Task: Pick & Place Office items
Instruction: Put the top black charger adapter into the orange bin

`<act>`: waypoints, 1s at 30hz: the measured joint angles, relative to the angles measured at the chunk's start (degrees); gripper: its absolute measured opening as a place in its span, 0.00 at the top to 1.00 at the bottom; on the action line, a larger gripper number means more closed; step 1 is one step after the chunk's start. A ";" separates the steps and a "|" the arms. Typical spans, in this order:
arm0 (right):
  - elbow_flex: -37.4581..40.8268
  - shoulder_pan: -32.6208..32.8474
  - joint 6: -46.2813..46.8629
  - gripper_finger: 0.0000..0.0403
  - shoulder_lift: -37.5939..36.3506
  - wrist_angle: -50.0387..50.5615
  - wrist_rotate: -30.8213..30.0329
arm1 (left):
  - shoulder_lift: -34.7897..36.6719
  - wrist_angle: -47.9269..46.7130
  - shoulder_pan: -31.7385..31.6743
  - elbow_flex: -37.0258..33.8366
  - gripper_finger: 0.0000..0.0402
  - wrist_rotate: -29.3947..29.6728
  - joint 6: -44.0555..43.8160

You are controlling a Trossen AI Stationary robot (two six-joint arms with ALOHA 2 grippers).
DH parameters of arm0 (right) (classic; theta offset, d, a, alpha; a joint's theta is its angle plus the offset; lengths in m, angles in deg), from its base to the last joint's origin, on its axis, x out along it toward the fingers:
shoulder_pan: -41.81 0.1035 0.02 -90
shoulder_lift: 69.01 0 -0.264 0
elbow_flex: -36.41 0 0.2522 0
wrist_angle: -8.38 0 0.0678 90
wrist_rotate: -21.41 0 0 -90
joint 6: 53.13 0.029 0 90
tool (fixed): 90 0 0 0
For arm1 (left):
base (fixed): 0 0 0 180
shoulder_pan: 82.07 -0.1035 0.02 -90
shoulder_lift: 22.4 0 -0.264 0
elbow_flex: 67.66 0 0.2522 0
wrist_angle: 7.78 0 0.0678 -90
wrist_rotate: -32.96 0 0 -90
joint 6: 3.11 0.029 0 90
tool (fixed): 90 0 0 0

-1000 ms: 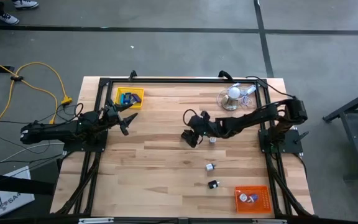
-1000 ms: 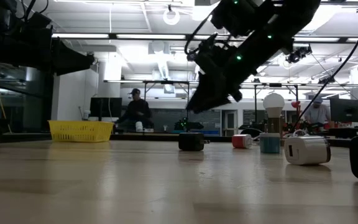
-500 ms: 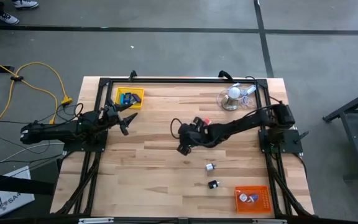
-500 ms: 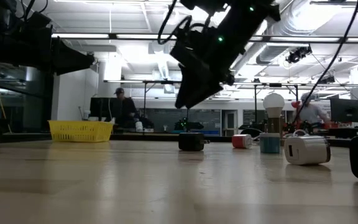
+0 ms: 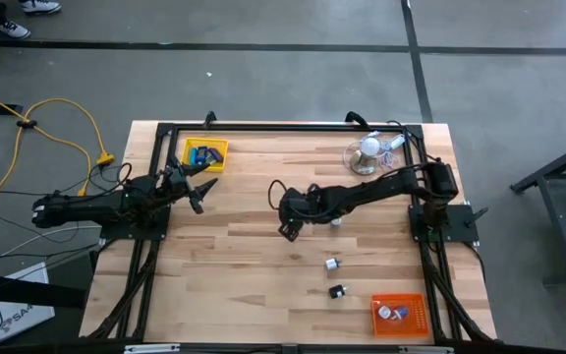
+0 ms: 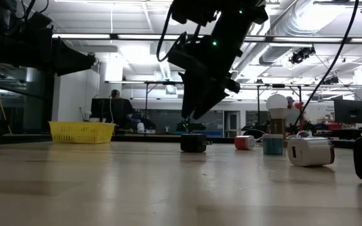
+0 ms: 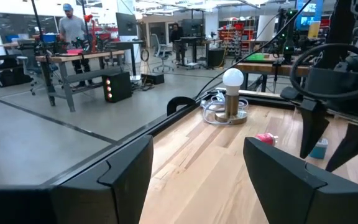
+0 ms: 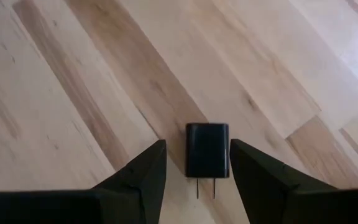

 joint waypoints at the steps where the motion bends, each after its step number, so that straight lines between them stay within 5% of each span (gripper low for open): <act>1: 0.00 0.04 -0.21 0.59 0.00 0.27 0.04 | 0.00 0.00 0.00 0.00 0.40 0.00 0.00; 30: 0.02 -0.24 0.73 0.59 3.56 -0.48 0.74 | 0.01 -0.07 0.00 0.00 0.40 0.02 0.02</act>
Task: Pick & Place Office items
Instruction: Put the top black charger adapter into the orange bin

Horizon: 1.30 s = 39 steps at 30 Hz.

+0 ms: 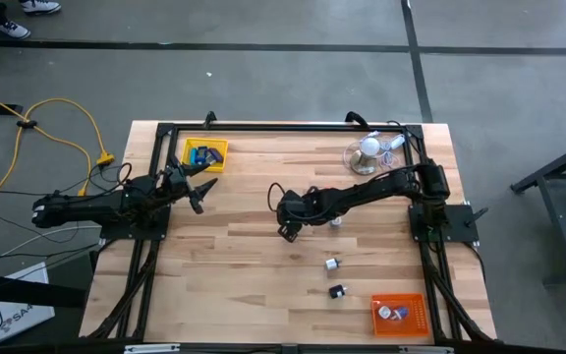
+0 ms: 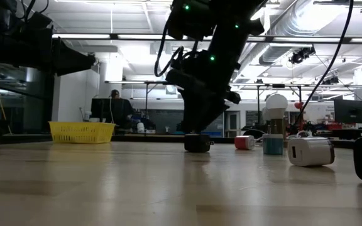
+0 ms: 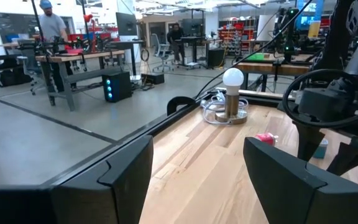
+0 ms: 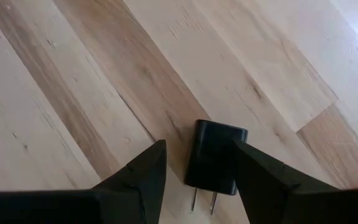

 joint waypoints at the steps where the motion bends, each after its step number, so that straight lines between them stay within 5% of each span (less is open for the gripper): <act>1: 0.00 0.00 0.00 0.59 0.00 0.00 0.00 | -0.01 0.00 0.00 0.00 0.40 0.00 -0.02; 26: 0.00 -0.36 -1.16 0.59 0.00 1.34 -2.90 | 0.01 0.02 0.00 0.00 0.40 0.00 -0.01; 39: 0.00 -1.27 0.69 0.39 0.00 1.06 -0.85 | 0.01 0.04 0.00 0.00 0.40 0.01 -0.02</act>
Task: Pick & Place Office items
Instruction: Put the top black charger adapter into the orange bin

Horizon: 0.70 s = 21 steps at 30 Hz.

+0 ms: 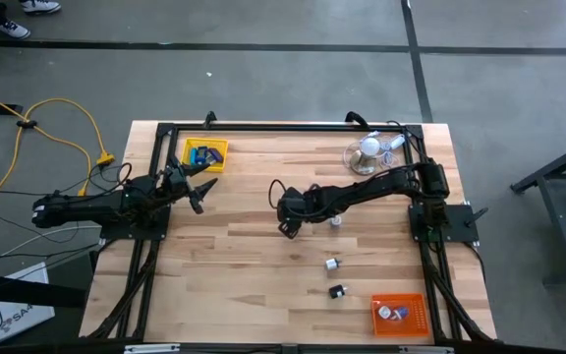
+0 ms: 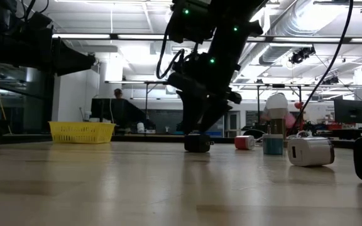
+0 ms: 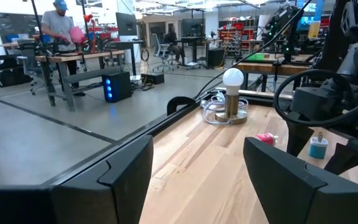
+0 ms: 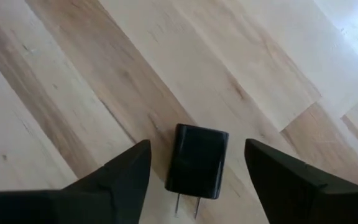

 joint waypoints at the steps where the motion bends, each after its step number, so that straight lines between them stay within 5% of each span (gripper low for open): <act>1: 0.00 0.02 0.41 0.38 0.00 0.09 0.29 | -0.01 0.00 0.00 0.00 0.40 -0.01 0.00; 21: 0.04 0.25 3.38 0.46 2.73 -0.37 0.77 | -0.01 0.02 0.02 0.01 0.40 0.00 0.00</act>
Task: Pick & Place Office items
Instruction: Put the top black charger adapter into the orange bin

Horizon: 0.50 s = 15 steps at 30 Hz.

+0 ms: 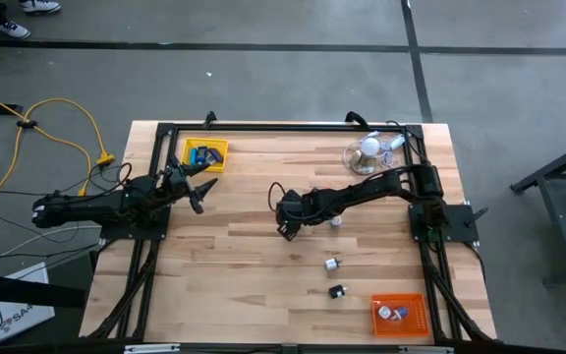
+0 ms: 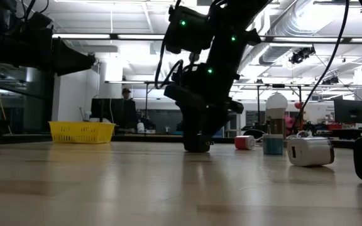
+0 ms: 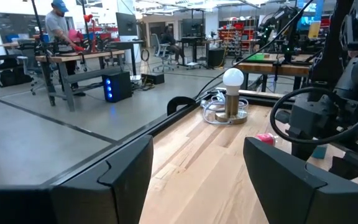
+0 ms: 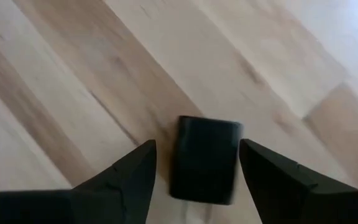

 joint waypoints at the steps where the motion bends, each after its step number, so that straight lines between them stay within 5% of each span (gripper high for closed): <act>1: 0.00 0.00 0.00 0.46 0.00 0.00 -0.13 | 0.02 0.01 0.00 0.00 0.40 0.00 0.00; 15: 0.00 0.00 -0.11 0.57 0.00 0.06 -0.47 | 0.02 -0.01 0.00 -0.01 0.40 0.01 0.00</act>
